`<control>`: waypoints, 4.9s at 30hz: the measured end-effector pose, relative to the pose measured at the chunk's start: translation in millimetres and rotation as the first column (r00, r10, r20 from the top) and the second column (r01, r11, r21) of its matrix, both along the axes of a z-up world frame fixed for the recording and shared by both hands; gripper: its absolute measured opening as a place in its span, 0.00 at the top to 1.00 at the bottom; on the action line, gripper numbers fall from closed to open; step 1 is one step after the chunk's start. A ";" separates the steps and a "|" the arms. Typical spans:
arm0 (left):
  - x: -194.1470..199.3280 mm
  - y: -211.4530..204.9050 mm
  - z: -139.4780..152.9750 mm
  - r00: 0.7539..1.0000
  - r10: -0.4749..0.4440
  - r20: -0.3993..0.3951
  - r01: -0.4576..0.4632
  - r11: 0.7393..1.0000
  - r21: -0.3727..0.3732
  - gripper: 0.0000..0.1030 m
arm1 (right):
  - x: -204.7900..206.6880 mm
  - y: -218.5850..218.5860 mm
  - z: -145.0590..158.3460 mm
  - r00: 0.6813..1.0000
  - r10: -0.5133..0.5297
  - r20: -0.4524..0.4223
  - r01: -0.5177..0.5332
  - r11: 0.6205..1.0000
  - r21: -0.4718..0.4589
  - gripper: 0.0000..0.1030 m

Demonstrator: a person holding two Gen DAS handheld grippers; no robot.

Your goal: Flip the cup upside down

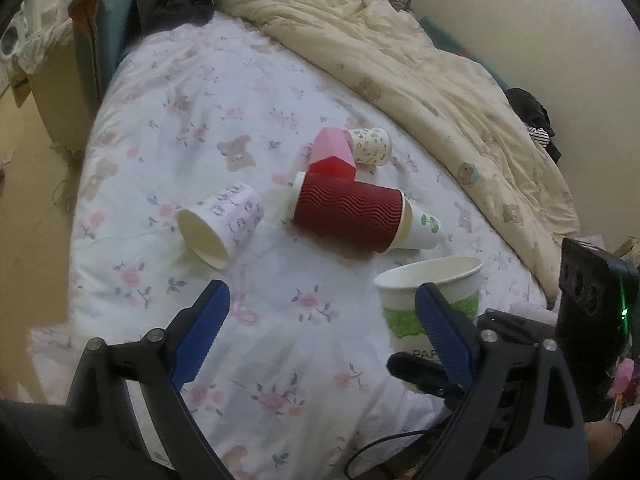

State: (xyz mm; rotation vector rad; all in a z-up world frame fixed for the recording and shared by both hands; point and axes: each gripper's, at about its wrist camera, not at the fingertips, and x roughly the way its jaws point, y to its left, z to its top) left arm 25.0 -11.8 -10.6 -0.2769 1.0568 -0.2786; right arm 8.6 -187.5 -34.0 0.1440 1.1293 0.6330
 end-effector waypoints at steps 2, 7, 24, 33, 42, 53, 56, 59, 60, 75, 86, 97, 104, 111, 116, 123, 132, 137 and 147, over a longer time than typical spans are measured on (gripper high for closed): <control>0.6 -0.2 -1.6 1.000 -0.002 -0.008 0.002 1.000 -0.003 0.11 | -0.6 1.0 -1.3 1.000 0.002 -0.005 -0.002 1.000 -0.002 0.43; -2.6 -5.0 -0.6 0.999 -0.041 -0.014 0.041 0.998 -0.049 0.11 | 1.4 3.2 -6.8 1.000 0.003 -0.018 -0.004 0.999 -0.035 0.43; 0.3 0.2 -16.3 0.997 -0.024 -0.069 0.023 1.000 -0.013 0.10 | -17.3 20.5 -3.0 0.994 0.106 0.029 -0.104 0.992 -0.077 0.44; 2.6 10.4 -25.2 0.994 0.021 -0.108 -0.019 1.000 0.018 0.11 | -24.0 18.6 6.1 0.991 0.113 0.075 -0.106 0.990 -0.091 0.45; 3.6 19.0 -11.3 0.997 0.059 -0.047 -0.059 0.998 0.011 0.11 | -16.5 4.8 7.3 0.997 0.061 0.053 -0.059 0.997 -0.049 0.45; -0.3 15.6 -0.5 1.000 0.021 -0.013 -0.021 0.999 -0.038 0.11 | -13.4 1.4 8.9 0.998 0.043 0.042 -0.043 0.999 -0.008 0.45; 1.0 18.2 -1.9 0.999 0.038 -0.023 -0.039 0.999 -0.027 0.11 | -12.6 0.9 10.0 0.998 0.036 0.048 -0.035 0.999 -0.032 0.45; 2.3 29.0 -4.1 0.995 0.099 -0.024 -0.098 0.994 0.042 0.11 | -3.7 -1.6 11.6 0.999 0.035 0.021 -0.033 0.996 -0.077 0.45; 3.0 32.9 -5.7 0.992 0.121 -0.027 -0.119 0.990 0.069 0.11 | 1.5 -1.2 12.8 0.999 0.053 0.004 -0.052 0.994 -0.100 0.45; -6.1 68.4 -13.2 0.973 0.228 -0.047 -0.210 0.946 0.246 0.11 | 68.1 50.0 -51.8 0.971 0.193 -0.144 -0.235 0.886 -0.401 0.44; -5.1 65.4 -15.3 0.974 0.215 -0.071 -0.190 0.948 0.256 0.08 | 82.0 69.6 -81.5 0.944 0.224 -0.243 -0.310 0.856 -0.415 0.43; -5.9 65.6 -12.5 0.975 0.212 -0.062 -0.191 0.950 0.245 0.05 | 83.1 63.7 -69.6 0.958 0.182 -0.220 -0.250 0.906 -0.341 0.18; -17.9 54.1 0.1 0.984 0.179 0.004 -0.176 0.962 0.211 0.00 | 37.2 9.5 -0.1 1.000 0.010 -0.017 -0.013 0.981 -0.195 0.10; -47.9 42.2 19.2 0.977 0.174 0.121 -0.196 0.957 0.213 0.00 | -19.0 -32.5 44.9 0.965 -0.220 0.146 0.234 0.968 -0.091 0.02; -70.7 35.1 23.7 0.971 0.166 0.171 -0.202 0.955 0.217 0.00 | -40.2 -39.6 47.4 0.939 -0.273 0.210 0.296 0.951 -0.089 0.02; -86.2 22.7 27.7 0.958 0.162 0.238 -0.219 0.947 0.236 0.00 | -60.1 -41.2 42.3 0.908 -0.300 0.291 0.331 0.941 -0.063 0.02; -79.8 10.4 11.9 0.968 0.144 0.204 -0.198 0.940 0.277 0.00 | -54.9 -40.4 35.4 0.898 -0.326 0.294 0.359 0.931 -0.062 0.02; -80.8 10.7 12.6 0.966 0.150 0.210 -0.206 0.939 0.277 0.00 | -57.0 -38.1 37.1 0.897 -0.317 0.308 0.352 0.934 -0.064 0.02; -81.3 10.8 13.1 0.966 0.154 0.206 -0.209 0.938 0.276 0.00 | -55.9 -40.2 36.3 0.894 -0.330 0.302 0.364 0.929 -0.063 0.02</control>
